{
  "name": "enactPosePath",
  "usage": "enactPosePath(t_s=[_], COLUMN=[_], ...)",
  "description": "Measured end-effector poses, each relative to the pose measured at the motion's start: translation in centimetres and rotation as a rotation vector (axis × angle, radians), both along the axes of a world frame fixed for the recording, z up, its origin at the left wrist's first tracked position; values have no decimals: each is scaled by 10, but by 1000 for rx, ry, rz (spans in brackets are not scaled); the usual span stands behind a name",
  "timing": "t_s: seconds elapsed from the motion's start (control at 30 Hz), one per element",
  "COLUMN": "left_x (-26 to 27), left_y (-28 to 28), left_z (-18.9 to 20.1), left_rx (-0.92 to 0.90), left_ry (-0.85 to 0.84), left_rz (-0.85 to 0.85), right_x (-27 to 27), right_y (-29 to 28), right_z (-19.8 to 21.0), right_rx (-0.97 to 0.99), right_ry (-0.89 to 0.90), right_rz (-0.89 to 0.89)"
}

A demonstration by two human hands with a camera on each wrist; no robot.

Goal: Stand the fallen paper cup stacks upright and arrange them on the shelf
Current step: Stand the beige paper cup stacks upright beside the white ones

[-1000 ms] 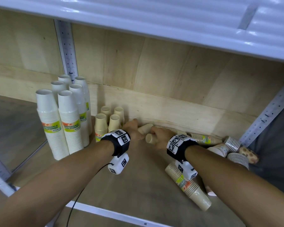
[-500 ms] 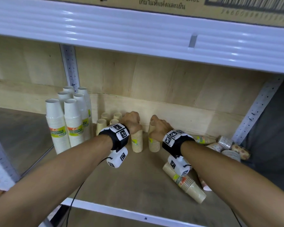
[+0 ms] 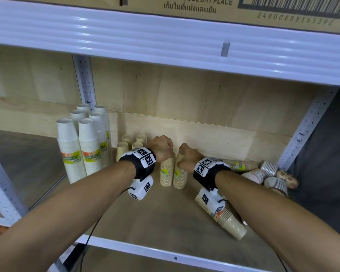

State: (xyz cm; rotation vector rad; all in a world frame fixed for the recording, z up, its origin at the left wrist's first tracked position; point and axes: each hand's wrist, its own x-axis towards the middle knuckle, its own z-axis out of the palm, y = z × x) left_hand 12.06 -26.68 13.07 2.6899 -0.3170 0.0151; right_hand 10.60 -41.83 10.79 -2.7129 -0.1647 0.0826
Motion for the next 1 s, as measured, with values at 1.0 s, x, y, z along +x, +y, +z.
enactPosePath(t_s=[1.0], left_x=[7], left_y=[1], left_z=[-2], left_rx=[-17], left_ry=[25], left_rz=[-26], right_x=[4], right_y=[4], right_z=[10], right_rx=[-95], right_ry=[-87], right_rz=[-65])
